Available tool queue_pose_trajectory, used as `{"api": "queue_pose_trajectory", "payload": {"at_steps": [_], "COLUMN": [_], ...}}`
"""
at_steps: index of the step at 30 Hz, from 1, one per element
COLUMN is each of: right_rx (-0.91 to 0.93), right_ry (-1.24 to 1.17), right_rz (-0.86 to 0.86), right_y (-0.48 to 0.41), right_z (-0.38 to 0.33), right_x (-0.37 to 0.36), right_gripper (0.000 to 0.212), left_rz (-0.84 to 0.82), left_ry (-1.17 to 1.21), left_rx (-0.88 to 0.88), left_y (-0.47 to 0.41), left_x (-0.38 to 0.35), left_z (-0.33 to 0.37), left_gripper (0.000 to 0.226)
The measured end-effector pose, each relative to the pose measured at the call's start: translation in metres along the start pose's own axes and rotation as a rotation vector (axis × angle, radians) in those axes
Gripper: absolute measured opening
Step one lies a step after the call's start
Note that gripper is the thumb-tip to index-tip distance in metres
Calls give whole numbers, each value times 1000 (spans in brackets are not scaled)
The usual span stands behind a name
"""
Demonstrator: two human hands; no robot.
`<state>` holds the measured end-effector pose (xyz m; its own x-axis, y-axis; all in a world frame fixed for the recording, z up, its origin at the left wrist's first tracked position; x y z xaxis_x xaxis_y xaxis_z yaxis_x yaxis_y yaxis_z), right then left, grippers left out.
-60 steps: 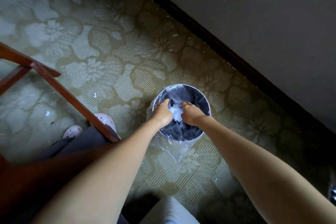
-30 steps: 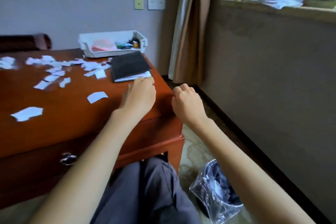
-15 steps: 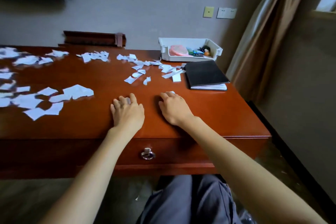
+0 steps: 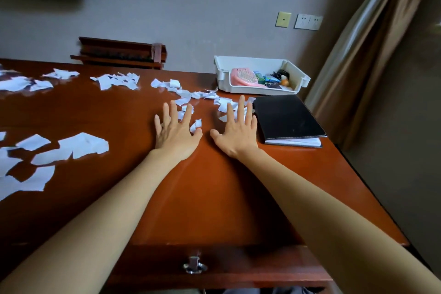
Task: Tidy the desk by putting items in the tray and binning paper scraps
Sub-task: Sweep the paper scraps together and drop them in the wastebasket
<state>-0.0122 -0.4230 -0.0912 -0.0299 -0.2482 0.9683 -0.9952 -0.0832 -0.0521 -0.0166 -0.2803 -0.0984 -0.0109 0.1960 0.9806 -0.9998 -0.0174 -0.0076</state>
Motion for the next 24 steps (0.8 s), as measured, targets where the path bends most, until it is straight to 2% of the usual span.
{"api": "queue_pose_trajectory", "payload": {"at_steps": [5,8,13,16,18,20,22,24], "right_rx": [-66,4,121,170,173,162,136,89], "right_ry": [-31,-42,-15,12,48,59,25,12], "right_rz": [-171,-136,-103,-20,82,111,26,-96], "right_y": [-29,-27,3,27,38,39,31,22], "right_z": [3,-2,-10,-11,-12,-12,-11,-8], "right_x": [-10,-5,2,6,13,15,9,0], "right_gripper": [70,57,44,39,40,50,60,59], "left_rz": [-69,-102,11,133,212,240,167,56], "left_ry": [20,16,47,-9,-15,-4,18,13], "left_rx": [-36,-50,-72,-59,-37,-9,-26,-54], "left_y": [-29,-31,-4,24,37,40,34,25], "left_x": [-3,-3,5,11,16,17,12,5], "left_z": [-3,-1,2,0,-4,-8,-8,-6], "left_gripper": [58,51,45,41,42,51,64,62]}}
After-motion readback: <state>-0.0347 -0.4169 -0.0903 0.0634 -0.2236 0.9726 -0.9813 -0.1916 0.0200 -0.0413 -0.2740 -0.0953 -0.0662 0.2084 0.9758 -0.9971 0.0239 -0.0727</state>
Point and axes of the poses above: each hand's wrist, its own y-axis away from the middle knuckle, its own x-axis out of the back of the hand, z = x × y, the point moved 5 cm from there along -y, towards the middle knuckle, and after that the axes turned 8 degrees about -z, right-handed, at the moved point
